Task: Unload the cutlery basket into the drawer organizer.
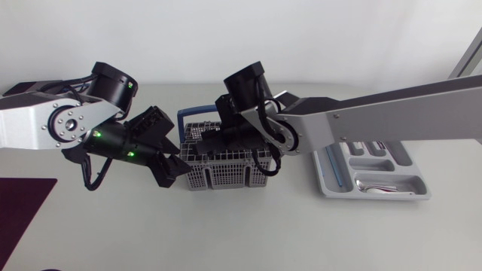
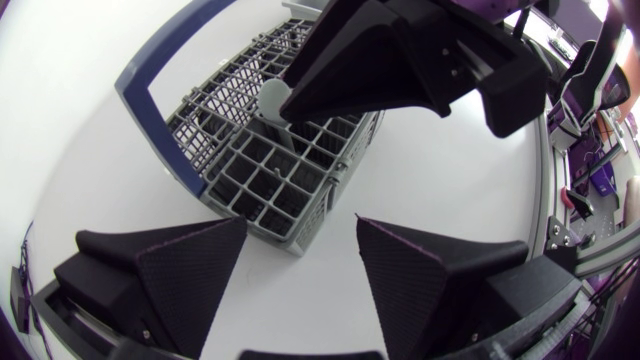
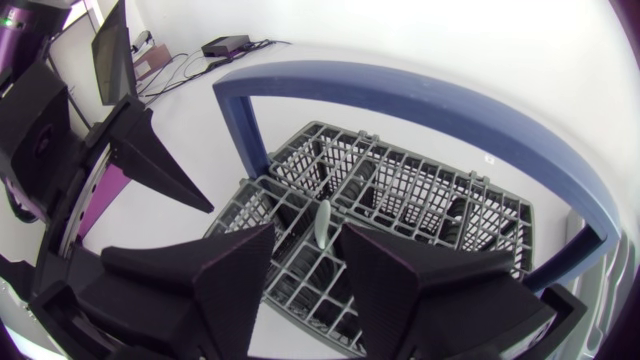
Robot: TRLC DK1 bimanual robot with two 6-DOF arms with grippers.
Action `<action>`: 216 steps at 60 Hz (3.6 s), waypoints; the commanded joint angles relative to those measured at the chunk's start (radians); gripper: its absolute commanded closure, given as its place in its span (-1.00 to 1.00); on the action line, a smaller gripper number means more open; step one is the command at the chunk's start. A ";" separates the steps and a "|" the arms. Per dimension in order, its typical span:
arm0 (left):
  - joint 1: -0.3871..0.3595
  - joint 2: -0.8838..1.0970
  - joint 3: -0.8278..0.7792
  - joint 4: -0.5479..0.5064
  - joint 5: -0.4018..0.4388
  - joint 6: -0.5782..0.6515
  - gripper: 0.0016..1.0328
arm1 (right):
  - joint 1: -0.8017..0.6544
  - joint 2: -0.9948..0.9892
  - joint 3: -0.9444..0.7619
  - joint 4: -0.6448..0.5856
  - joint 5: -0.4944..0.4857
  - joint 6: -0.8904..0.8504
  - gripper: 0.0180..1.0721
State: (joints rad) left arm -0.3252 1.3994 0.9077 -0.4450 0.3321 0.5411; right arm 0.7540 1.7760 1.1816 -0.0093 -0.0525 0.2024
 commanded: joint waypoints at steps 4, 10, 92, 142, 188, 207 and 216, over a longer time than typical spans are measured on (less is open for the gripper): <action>0.015 0.026 -0.006 0.012 -0.001 -0.023 -0.73 | 0.005 0.042 0.041 0.015 0.020 0.031 0.15; 0.021 0.032 -0.006 0.017 -0.001 -0.023 -0.73 | 0.007 0.060 0.055 0.015 0.034 0.037 0.16; 0.017 0.044 -0.015 0.029 0.005 -0.017 -0.75 | 0.022 -0.027 -0.034 0.100 0.031 0.051 0.86; 0.006 0.052 -0.003 0.029 0.013 -0.015 -0.83 | 0.062 -0.130 -0.068 0.124 0.025 0.051 0.86; 0.025 0.070 0.003 0.029 0.015 -0.010 -0.90 | 0.064 -0.286 -0.066 0.060 -0.024 0.051 0.86; 0.032 0.049 0.007 0.025 0.019 -0.015 -0.90 | -0.008 -0.406 -0.094 -0.026 -0.072 0.032 0.86; 0.026 0.035 0.007 0.019 0.019 -0.018 -0.90 | -0.068 -0.490 -0.119 -0.100 -0.089 0.008 0.86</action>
State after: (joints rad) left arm -0.3019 1.4521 0.9077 -0.4202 0.3401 0.5415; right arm 0.7116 1.3281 1.0946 -0.0837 -0.1322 0.2241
